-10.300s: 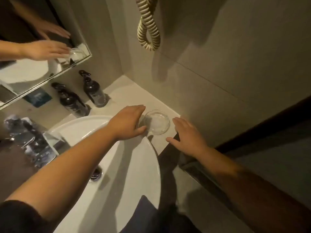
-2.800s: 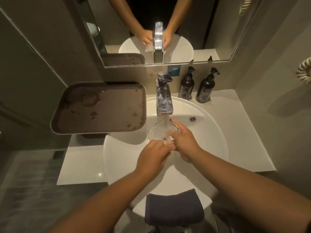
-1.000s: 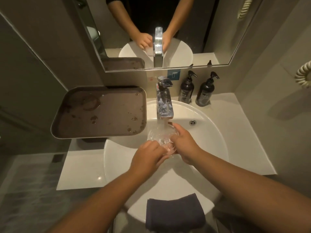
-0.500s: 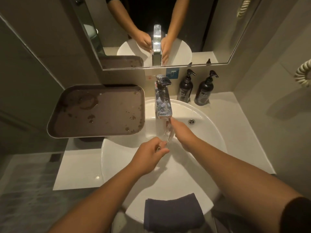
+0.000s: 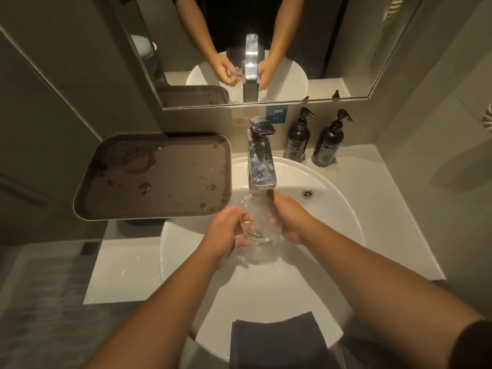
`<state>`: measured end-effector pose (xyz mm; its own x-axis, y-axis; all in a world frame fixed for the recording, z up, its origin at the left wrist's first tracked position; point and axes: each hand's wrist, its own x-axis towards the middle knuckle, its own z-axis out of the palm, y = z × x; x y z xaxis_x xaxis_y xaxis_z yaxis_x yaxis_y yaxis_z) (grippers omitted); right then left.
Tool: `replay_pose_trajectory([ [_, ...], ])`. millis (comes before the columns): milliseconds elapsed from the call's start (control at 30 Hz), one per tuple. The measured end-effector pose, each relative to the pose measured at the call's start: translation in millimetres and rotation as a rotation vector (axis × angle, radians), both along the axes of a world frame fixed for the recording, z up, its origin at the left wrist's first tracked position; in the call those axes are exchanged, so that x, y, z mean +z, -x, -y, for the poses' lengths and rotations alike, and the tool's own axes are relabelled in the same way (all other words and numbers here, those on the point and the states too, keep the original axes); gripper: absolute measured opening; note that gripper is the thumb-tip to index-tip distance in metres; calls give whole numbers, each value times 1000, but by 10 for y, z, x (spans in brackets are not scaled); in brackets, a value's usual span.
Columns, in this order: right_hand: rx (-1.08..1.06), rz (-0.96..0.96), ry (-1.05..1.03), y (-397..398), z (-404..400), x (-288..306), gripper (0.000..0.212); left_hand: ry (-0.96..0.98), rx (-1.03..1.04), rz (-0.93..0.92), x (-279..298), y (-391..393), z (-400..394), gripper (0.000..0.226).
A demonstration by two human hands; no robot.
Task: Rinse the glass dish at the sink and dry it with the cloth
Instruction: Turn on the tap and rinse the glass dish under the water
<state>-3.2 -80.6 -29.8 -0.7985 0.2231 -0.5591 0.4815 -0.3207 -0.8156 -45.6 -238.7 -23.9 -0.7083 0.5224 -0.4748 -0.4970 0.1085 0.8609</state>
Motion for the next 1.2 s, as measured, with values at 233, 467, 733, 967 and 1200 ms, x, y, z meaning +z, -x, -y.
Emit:
replay_pose_trajectory([
  [233,-129,-42,-430,-133,149,-69,54,468,29,-353,-153,39,-335,58],
  [467,-368,-95,-235,-240,72,-80,42,60,271,169,-114,-111,-564,34],
  [733,-439,-12,-33,-152,168,-91,39,107,413,-36,-281,-168,-593,45],
  [967,-61,-48,-485,-75,-141,-75,54,168,179,-28,-105,-61,-599,28],
  [1200,-488,85,32,-148,92,-152,22,253,411,-234,-213,-333,-637,43],
])
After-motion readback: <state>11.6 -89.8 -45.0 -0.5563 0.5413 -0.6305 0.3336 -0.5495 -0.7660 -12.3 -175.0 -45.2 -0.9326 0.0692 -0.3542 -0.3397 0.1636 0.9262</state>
